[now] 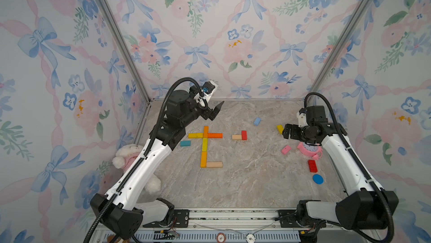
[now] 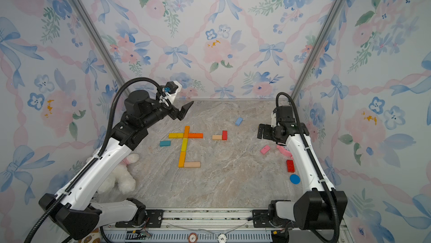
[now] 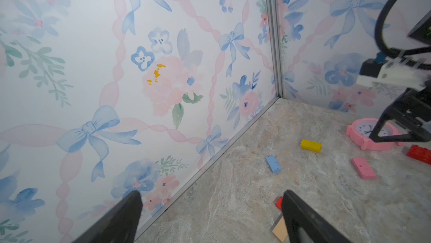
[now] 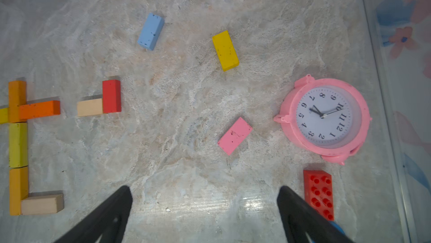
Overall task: Assemble the letter t with building blocks
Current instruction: Pick up the building block from the center of the board.
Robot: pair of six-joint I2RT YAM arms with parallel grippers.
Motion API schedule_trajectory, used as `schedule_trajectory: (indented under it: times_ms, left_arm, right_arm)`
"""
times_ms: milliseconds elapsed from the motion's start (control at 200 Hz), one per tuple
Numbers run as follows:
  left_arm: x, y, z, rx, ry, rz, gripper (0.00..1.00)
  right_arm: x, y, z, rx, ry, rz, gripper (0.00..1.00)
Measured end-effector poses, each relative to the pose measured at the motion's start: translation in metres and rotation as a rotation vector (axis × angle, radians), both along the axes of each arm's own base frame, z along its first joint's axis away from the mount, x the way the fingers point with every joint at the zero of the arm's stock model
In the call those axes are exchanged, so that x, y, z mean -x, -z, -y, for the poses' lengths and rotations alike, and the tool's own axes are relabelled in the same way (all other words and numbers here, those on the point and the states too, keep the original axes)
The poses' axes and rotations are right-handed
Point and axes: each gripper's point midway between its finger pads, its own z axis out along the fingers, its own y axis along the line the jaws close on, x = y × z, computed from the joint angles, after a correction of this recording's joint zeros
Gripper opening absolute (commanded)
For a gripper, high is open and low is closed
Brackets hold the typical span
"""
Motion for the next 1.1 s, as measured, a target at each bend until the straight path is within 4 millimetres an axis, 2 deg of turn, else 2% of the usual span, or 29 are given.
schedule_trajectory:
  times_ms: [75, 170, 275, 415, 560, 645, 810, 1100]
  left_arm:
    - [0.020, 0.002, -0.008, 0.034, 0.011, 0.000, 0.98]
    - [0.044, 0.019, -0.018, 0.060, 0.018, -0.026, 0.98]
    - [0.064, 0.043, -0.028, 0.082, 0.016, -0.064, 0.98]
    - [0.080, 0.082, -0.036, 0.093, 0.009, -0.142, 0.98]
    - [0.085, 0.126, -0.039, 0.077, -0.006, -0.236, 0.98]
    - [0.084, 0.142, -0.041, 0.060, -0.021, -0.269, 0.98]
    - [0.082, 0.147, -0.043, 0.055, -0.041, -0.276, 0.98]
    - [0.080, 0.169, -0.045, 0.039, -0.057, -0.299, 0.98]
  right_arm:
    - [-0.021, 0.013, 0.004, 0.026, -0.020, -0.032, 0.91]
    - [-0.050, 0.032, 0.007, 0.058, -0.068, -0.056, 0.90]
    - [-0.074, 0.052, 0.013, 0.130, -0.135, -0.081, 0.90]
    - [-0.097, 0.073, 0.023, 0.225, -0.213, -0.123, 0.86]
    - [-0.117, 0.081, 0.028, 0.249, -0.257, -0.117, 0.77]
    - [-0.126, 0.083, 0.033, 0.239, -0.262, -0.108, 0.71]
    - [-0.143, 0.093, 0.043, 0.215, -0.253, -0.109, 0.68]
    - [-0.144, 0.128, 0.042, 0.188, -0.269, -0.178, 0.66]
